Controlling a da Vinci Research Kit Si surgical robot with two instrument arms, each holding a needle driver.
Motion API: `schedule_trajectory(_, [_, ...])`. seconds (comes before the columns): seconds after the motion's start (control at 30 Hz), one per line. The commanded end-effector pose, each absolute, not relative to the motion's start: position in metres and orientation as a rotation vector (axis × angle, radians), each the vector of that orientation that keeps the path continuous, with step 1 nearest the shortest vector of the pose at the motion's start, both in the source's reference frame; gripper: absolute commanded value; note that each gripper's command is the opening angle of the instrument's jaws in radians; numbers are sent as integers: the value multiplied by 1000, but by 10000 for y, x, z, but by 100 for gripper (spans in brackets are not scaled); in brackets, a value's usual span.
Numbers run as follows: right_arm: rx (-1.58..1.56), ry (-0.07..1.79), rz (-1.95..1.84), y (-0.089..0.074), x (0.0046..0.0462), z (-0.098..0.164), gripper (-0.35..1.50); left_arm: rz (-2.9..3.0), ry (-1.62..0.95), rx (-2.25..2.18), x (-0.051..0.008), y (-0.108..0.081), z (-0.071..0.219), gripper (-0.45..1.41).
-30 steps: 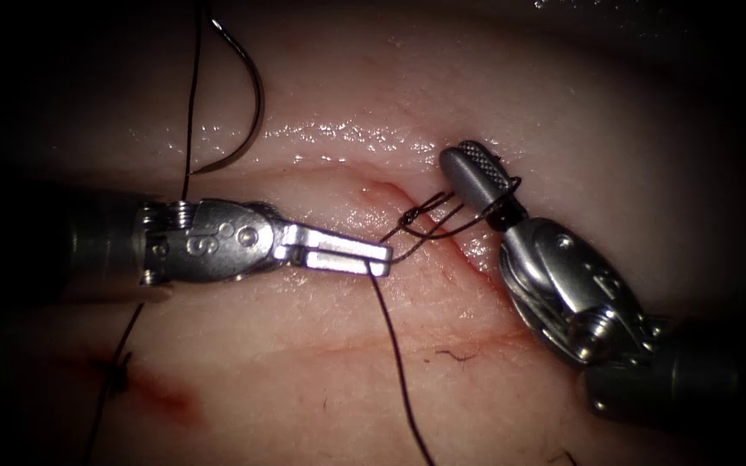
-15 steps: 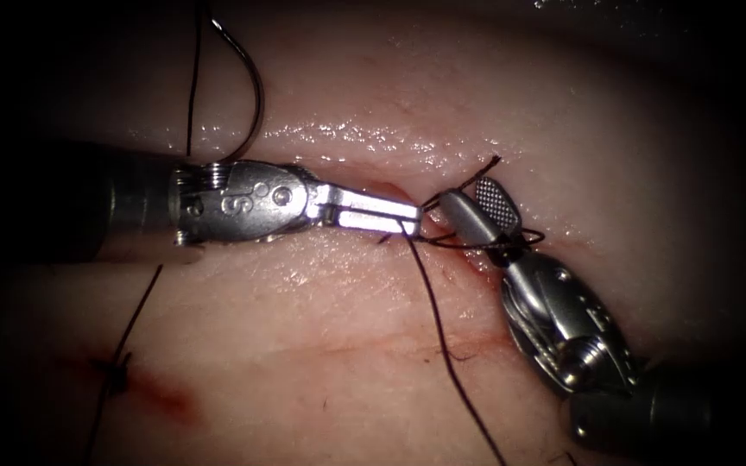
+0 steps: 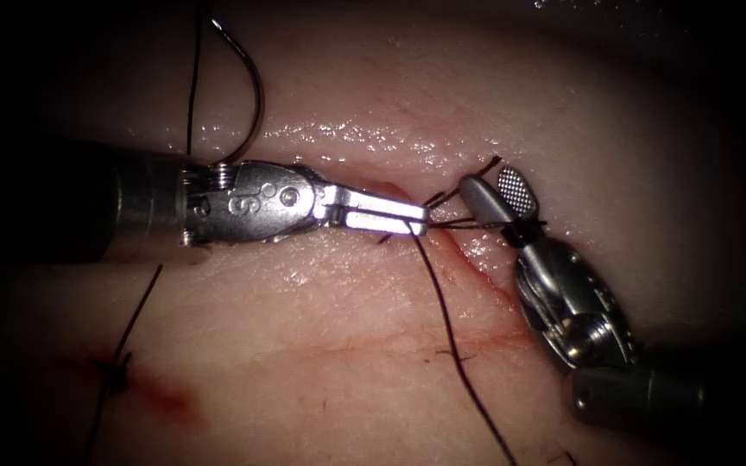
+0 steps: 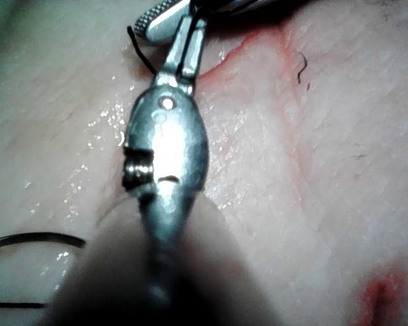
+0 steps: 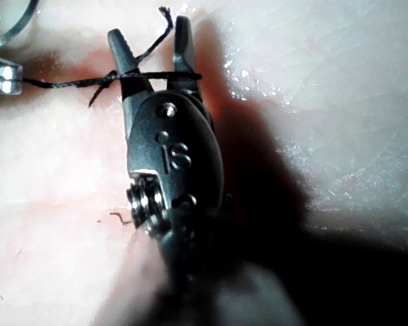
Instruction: Wound Closure
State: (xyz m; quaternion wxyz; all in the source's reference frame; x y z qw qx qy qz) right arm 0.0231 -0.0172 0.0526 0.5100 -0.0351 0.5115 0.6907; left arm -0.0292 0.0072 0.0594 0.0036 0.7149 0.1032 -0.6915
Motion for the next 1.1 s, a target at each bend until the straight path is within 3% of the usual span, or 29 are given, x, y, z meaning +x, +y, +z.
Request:
schedule_trajectory(0.03, [-83, 1227, 1660, -171, 238, 537, 41, -2167, 325, 2241, -296, 71, 599, -45])
schedule_trajectory(0.43, [-69, 1225, 1663, -157, 241, 549, 0, -2167, 323, 2240, -297, 70, 600, -45])
schedule_trajectory(0.47, [-67, 1226, 1662, -158, 242, 549, -25, -2167, 323, 2240, -296, 69, 600, -45])
schedule_trajectory(0.5, [-64, 1220, 1662, -158, 243, 548, -35, -2166, 324, 2240, -296, 69, 600, -45])
schedule_trajectory(1.1, [-122, 1192, 1551, -167, 260, 486, -35, -2224, 341, 2253, -264, 129, 602, -45])
